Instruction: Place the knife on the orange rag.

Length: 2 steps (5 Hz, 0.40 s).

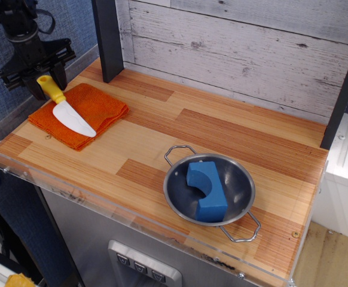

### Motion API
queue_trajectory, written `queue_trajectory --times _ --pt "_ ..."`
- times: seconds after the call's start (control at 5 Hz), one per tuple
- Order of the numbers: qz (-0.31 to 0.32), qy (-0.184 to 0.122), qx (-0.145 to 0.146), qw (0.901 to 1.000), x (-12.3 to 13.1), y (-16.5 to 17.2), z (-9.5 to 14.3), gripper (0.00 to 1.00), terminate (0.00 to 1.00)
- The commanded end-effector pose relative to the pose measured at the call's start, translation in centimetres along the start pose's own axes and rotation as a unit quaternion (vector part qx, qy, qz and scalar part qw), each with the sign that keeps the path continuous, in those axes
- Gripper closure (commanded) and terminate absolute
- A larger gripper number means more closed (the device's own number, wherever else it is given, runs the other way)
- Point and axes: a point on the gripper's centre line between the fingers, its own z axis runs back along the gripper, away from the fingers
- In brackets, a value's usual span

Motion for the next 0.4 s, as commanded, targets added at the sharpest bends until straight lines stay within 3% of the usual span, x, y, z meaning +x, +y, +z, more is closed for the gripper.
queue_trajectory --times 0.0,0.2 --pt "-0.004 -0.016 -0.009 0.9998 -0.16 -0.27 1.59 1.0 0.0" --pt "-0.056 0.027 -0.024 0.9978 -1.11 -0.86 1.48 0.0 0.0"
